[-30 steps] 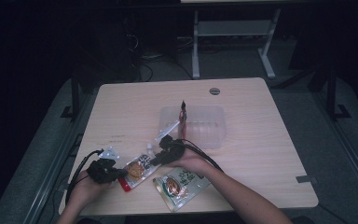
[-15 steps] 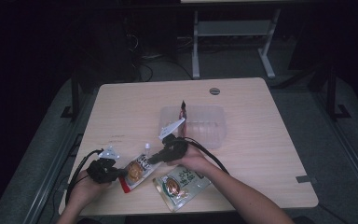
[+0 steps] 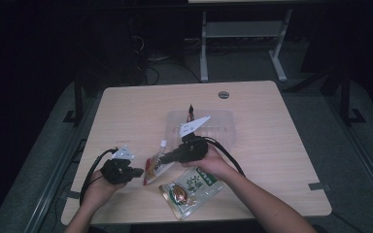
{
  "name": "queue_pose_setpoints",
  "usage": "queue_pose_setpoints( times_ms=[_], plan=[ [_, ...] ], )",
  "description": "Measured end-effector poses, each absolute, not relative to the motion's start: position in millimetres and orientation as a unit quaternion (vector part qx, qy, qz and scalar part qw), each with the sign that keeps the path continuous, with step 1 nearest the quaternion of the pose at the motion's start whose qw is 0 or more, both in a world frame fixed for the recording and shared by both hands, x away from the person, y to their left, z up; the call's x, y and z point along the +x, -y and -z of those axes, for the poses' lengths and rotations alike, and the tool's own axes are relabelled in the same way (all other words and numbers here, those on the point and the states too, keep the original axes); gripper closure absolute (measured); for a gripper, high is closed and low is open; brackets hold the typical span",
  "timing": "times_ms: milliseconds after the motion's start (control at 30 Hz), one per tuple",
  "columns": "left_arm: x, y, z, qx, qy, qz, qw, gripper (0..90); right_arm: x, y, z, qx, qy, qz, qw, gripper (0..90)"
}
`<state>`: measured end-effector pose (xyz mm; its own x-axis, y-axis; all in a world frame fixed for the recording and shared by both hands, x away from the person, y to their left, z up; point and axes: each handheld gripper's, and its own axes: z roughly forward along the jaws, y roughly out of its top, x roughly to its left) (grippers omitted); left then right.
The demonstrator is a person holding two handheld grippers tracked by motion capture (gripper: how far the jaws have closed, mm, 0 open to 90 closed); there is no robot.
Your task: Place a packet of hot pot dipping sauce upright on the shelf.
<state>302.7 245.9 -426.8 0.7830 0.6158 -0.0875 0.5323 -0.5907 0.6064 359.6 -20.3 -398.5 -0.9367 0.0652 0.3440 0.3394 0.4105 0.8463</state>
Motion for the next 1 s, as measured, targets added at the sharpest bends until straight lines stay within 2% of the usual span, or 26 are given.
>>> queue_pose_setpoints(
  times_ms=[233, 533, 600, 733, 1000],
  plan=[
    [299, -230, 420, 0.891, -0.304, -0.059, 0.332, 90.0, 354, 43, 381, -0.114, 0.817, 0.553, 0.117, 90.0],
    [295, -243, 425, 0.884, -0.311, -0.051, 0.345, 89.8, 348, 71, 369, -0.113, 0.809, 0.568, 0.106, 90.0],
    [293, -247, 427, 0.88, -0.318, -0.047, 0.35, 83.8, 346, 80, 366, -0.112, 0.808, 0.568, 0.105, 90.0],
    [292, -253, 429, 0.879, -0.321, -0.045, 0.35, 81.2, 345, 88, 362, -0.113, 0.806, 0.573, 0.099, 90.0],
    [292, -257, 432, 0.878, -0.323, -0.044, 0.352, 67.7, 353, 96, 352, -0.116, 0.798, 0.585, 0.084, 90.0]
  ],
)
